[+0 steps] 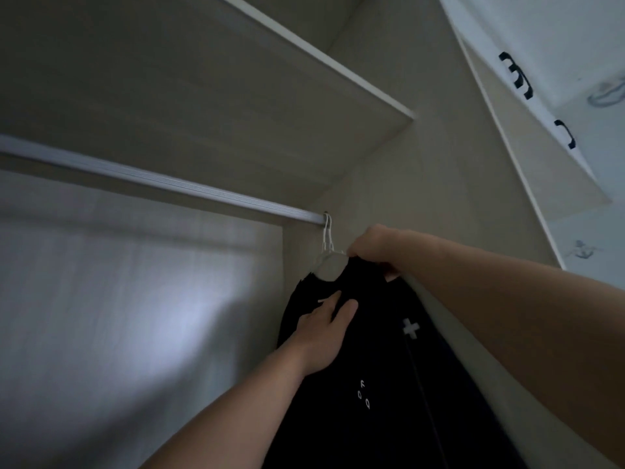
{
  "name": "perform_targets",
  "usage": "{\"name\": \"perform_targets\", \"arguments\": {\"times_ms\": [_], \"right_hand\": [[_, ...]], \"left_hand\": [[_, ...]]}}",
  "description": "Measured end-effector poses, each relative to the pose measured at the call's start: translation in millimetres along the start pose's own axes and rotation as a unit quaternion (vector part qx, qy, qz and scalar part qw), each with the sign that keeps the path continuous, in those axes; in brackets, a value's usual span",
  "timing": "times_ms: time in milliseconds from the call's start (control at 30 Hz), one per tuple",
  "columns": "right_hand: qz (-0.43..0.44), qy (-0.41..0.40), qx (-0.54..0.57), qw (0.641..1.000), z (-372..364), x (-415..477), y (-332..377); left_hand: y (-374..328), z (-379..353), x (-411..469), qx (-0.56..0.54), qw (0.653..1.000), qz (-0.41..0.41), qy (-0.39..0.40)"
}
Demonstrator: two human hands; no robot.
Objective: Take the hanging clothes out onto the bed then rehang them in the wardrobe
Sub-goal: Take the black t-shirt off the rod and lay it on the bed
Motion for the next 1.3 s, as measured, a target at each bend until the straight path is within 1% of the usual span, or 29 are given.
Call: {"name": "perform_targets", "arguments": {"times_ms": [100,167,200,267,300,333,367,400,433,533,600,633,700,733,800,867,967,1033,1100,1167,1300], "right_hand": [[-0.036,0.037,0.082,0.995,-6.5,13.2,-3.9],[-0.056,0.066,0.102,0.991,-12.4,21.8,-5.7],[-0.046,0.066,0.109,0.991,-13.6,27.7,-3.0],[-0.018,0.020,0.077,0.997,-10.3,32.0,7.0],[-0.011,-0.022,0.093,0.995,-7.2,30.9,10.7],[0.006,-0.046,0.064,0.997,-7.1,30.2,18.4],[0.034,-0.064,0.000,0.997,-7.9,29.3,27.3],[0.047,-0.076,-0.035,0.995,-10.2,27.5,30.6],[0.059,-0.084,-0.042,0.994,-10.5,29.5,31.1],[0.060,-0.142,0.050,0.987,-2.6,38.3,19.1],[0.072,-0.185,0.079,0.977,7.6,40.9,17.8],[0.077,-0.193,0.082,0.975,11.5,42.3,18.2],[0.093,-0.212,0.066,0.971,18.7,39.5,22.2],[0.101,-0.218,0.055,0.969,21.7,35.8,23.2],[0.111,-0.237,0.012,0.965,27.4,23.2,21.3],[0.130,-0.271,-0.063,0.952,34.5,1.9,17.3],[0.151,-0.349,-0.195,0.904,55.2,-49.3,6.6],[0.171,-0.391,-0.248,0.870,77.4,-86.3,-3.4],[0.181,-0.423,-0.280,0.843,105.5,-121.2,-17.1],[0.186,-0.442,-0.294,0.826,136.3,-154.8,-33.4],[0.148,-0.498,-0.304,0.798,202.8,-221.3,-77.3]], "left_hand": [[4.0,-3.2,-1.9,-0.018,1.000,-0.004,0.006],[7.8,-2.6,-1.5,-0.029,1.000,-0.001,0.007],[9.1,-2.2,-1.3,-0.035,0.999,0.000,0.008],[10.3,-1.3,-1.5,-0.044,0.999,-0.002,0.007],[10.5,-1.3,-1.6,-0.047,0.999,-0.005,0.005],[10.8,-1.5,-2.0,-0.050,0.999,-0.005,0.004],[11.1,-2.2,-2.6,-0.052,0.999,-0.003,0.004],[11.8,-3.0,-3.6,-0.053,0.999,0.000,0.004],[12.3,-3.8,-3.9,-0.054,0.999,0.000,0.005],[12.8,-5.4,-5.6,-0.048,0.999,0.002,0.010],[12.7,-3.0,-5.3,-0.031,0.999,0.007,0.007],[12.6,0.1,-4.4,-0.022,1.000,0.009,-0.001],[11.0,10.1,-2.9,0.005,0.999,0.003,-0.036],[9.5,17.4,-2.8,0.026,0.997,-0.005,-0.067],[4.9,33.8,-6.3,0.069,0.986,-0.025,-0.150],[-0.5,46.0,-14.3,0.089,0.970,-0.033,-0.224],[-14.8,54.2,-24.8,0.107,0.949,-0.017,-0.296],[-35.8,56.2,-32.9,0.115,0.933,-0.025,-0.339],[-65.4,55.9,-41.2,0.117,0.917,-0.050,-0.378],[-99.9,53.2,-47.6,0.125,0.904,-0.070,-0.404],[-177.9,38.0,-54.4,0.115,0.899,-0.101,-0.411]]}}
Point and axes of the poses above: each hand's wrist, its own x-axis towards the middle knuckle, its own z-axis out of the back of the hand, y = z × x, the point moved 9 cm from there along x, towards the middle knuckle, and after that the axes turned 9 degrees about y, right-handed, at the moved point
